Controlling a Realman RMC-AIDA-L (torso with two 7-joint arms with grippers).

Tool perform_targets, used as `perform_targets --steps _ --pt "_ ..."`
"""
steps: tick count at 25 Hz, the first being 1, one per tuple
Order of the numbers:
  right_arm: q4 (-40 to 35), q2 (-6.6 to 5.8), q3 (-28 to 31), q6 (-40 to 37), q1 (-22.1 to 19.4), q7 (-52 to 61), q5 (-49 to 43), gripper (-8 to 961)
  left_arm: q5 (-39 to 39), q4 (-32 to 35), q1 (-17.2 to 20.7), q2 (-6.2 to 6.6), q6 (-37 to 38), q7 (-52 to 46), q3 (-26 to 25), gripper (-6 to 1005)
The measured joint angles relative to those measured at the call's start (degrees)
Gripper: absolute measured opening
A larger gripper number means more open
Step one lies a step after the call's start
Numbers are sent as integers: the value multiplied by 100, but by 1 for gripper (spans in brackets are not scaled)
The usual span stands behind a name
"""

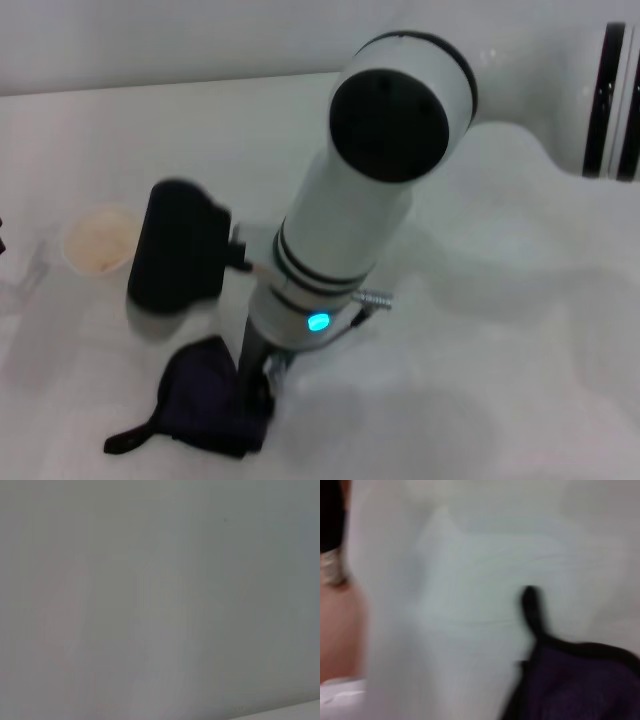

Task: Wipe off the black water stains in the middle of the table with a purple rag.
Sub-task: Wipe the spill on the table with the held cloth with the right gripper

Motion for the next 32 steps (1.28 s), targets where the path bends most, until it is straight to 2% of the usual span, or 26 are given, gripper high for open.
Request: perform_targets --steps 6,14,18,22,27,32 --pt "-968 1 226 -603 280 459 -330 118 0 2 -3 2 8 3 -20 878" --pt "-1689 -10 1045 -563 287 1068 -1824 118 -24 3 10 2 15 1 -32 877" --pt "-1792 -34 1598 -422 168 1215 -2506 118 -33 10 9 4 53 1 -40 877" --pt "-1430 -24 1927 -210 -119 1086 -2766 118 -36 41 -8 3 130 4 -40 877" --pt "-649 -2 1578 -21 -359 811 -2263 119 -36 39 -72 2 145 2 -39 876" --pt "-170 -1 755 -32 -267 298 -1178 119 -32 45 -114 2 145 -1 -39 876"
